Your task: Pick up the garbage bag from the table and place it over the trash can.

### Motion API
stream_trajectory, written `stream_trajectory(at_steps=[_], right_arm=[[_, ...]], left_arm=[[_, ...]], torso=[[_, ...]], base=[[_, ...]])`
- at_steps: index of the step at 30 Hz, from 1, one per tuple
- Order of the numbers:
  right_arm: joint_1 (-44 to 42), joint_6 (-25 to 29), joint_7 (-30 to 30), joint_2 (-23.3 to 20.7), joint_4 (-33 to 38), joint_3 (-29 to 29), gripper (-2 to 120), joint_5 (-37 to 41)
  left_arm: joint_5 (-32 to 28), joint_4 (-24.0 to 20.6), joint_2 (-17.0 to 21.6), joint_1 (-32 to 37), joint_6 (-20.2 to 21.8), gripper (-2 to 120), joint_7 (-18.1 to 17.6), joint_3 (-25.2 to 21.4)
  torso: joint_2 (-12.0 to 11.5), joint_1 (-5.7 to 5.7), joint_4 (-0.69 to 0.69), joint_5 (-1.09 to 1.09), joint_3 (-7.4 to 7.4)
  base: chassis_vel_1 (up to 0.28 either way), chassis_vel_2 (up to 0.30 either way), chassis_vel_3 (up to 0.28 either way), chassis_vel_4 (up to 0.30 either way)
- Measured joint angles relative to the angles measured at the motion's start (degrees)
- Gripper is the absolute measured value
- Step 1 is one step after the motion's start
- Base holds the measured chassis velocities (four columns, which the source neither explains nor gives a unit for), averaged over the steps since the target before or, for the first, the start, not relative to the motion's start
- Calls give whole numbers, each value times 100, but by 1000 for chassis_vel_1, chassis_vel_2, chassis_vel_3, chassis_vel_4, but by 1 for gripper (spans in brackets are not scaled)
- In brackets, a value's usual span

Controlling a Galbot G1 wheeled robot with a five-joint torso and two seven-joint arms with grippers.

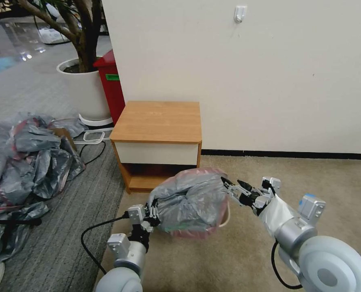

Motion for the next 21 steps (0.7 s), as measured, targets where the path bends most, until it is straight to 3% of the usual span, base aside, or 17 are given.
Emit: stream_trajectory(at_steps=[4,21], right_arm=[[-146,-192,-5,77,148,-185,98,19],[-89,-277,-250,270,-61,-998,100,-593]], left_arm=[[-168,-41,-4,-46,12,9,-43,-133],[-359,-304,62,-109,30,9,-85,-209]], torso=[[0,0,0,-1,0],[0,0,0,1,0]], base=[[0,0,0,0],[0,0,0,0]])
